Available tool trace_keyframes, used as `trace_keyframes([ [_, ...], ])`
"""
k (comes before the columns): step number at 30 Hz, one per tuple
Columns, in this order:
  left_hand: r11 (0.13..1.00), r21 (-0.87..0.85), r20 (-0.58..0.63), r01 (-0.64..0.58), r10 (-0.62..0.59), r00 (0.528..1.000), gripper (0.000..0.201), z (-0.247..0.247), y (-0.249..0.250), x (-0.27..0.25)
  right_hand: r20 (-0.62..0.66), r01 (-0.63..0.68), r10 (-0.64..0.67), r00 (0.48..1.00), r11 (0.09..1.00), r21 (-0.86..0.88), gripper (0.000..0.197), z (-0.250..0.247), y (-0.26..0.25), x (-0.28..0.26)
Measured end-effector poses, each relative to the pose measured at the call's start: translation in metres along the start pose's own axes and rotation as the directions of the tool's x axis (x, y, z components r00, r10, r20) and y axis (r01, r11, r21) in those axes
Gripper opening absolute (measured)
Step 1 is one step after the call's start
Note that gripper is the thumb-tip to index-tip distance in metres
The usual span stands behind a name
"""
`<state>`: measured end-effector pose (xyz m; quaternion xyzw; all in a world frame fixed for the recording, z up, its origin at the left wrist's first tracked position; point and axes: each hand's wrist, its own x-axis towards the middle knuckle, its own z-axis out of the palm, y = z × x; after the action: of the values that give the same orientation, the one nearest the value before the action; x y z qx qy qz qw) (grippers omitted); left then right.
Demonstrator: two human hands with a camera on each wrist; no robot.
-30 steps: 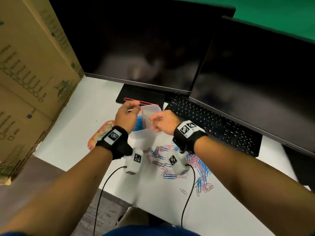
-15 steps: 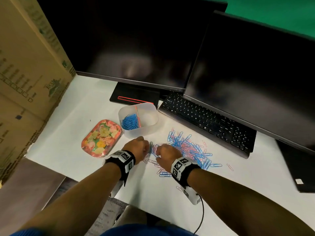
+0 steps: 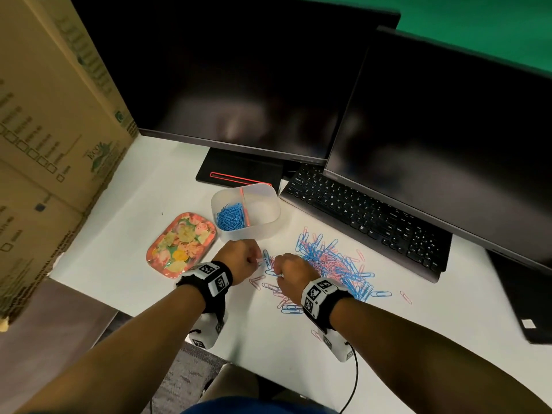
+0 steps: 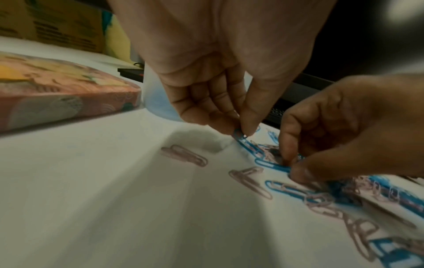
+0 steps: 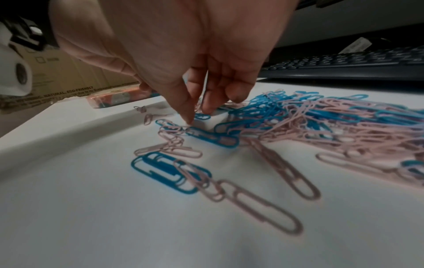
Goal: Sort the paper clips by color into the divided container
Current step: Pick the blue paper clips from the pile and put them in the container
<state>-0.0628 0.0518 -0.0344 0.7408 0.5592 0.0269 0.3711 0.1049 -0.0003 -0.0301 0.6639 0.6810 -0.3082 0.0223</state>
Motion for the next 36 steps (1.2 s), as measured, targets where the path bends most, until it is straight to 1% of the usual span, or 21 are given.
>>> trace_keyframes([
  [4,0.995,-0.084,0.049,0.046,-0.042,0.998,0.024,0.0,0.0,-0.001,0.016,-0.043,0.043,0.999,0.999,0.008,0.031,0.0,-0.007,0.0],
  [7,0.99,-0.125,0.076,0.058,-0.049,0.996,0.016,-0.001,0.002,-0.003,0.044,-0.074,0.073,0.996,0.997,0.018,0.036,-0.003,-0.005,0.0],
  [9,0.987,-0.141,0.064,0.074,-0.065,0.996,0.014,-0.001,0.004,-0.004,0.061,-0.092,0.091,0.994,0.996,0.019,0.037,-0.005,-0.003,0.001],
  [11,0.983,-0.158,0.042,0.098,-0.092,0.995,0.018,0.0,0.005,-0.006,0.077,-0.1,0.099,0.992,0.995,0.004,0.035,-0.006,-0.001,0.001],
  [14,0.956,-0.262,0.073,0.132,-0.116,0.991,0.02,0.003,0.002,-0.005,0.083,-0.084,0.083,0.993,0.996,0.004,0.027,-0.004,0.004,-0.003],
  [17,0.882,-0.435,0.109,0.179,-0.146,0.983,0.016,0.005,0.002,-0.008,0.049,-0.054,0.053,0.997,0.998,0.032,0.015,-0.003,0.009,-0.007],
  [20,0.772,-0.59,0.13,0.236,-0.197,0.972,0.02,0.006,0.007,-0.009,0.011,-0.018,0.017,1.0,0.996,0.088,0.007,-0.007,0.014,-0.009],
  [21,0.75,-0.616,0.128,0.241,-0.206,0.97,0.02,0.006,0.009,-0.01,0.0,-0.017,0.017,1.0,0.993,0.116,0.011,-0.008,0.017,-0.009],
  [23,0.742,-0.63,0.109,0.23,-0.208,0.972,0.018,0.006,0.012,-0.01,-0.028,-0.036,0.043,0.999,0.979,0.199,0.018,-0.01,0.022,-0.011],
  [26,0.755,-0.623,0.056,0.204,-0.217,0.975,0.016,0.009,0.011,-0.008,-0.086,-0.058,0.091,0.992,0.942,0.329,0.016,-0.011,0.028,-0.011],
  [27,0.781,-0.593,0.023,0.195,-0.225,0.974,0.017,0.011,0.009,-0.007,-0.104,-0.059,0.103,0.989,0.931,0.359,0.021,-0.011,0.03,-0.01],
  [28,0.834,-0.52,-0.025,0.183,-0.229,0.973,0.017,0.012,0.008,-0.005,-0.115,-0.061,0.113,0.987,0.922,0.382,0.026,-0.012,0.031,-0.01],
  [30,0.943,-0.3,-0.126,0.145,-0.189,0.974,0.018,0.013,0.009,-0.005,-0.114,-0.078,0.139,0.984,0.902,0.425,0.032,-0.013,0.031,-0.009],
  [31,0.974,-0.197,-0.154,0.109,-0.141,0.978,0.02,0.014,0.011,-0.005,-0.105,-0.091,0.154,0.983,0.888,0.451,0.033,-0.014,0.031,-0.009],
  [33,0.999,-0.01,-0.166,0.032,-0.033,0.985,0.025,0.016,0.012,-0.004,-0.082,-0.121,0.187,0.979,0.857,0.502,0.026,-0.015,0.03,-0.007],
  [36,0.976,0.216,-0.118,-0.03,0.057,0.991,0.037,0.018,0.011,0.003,-0.037,-0.165,0.212,0.976,0.847,0.505,0.017,-0.016,0.025,-0.004],
])
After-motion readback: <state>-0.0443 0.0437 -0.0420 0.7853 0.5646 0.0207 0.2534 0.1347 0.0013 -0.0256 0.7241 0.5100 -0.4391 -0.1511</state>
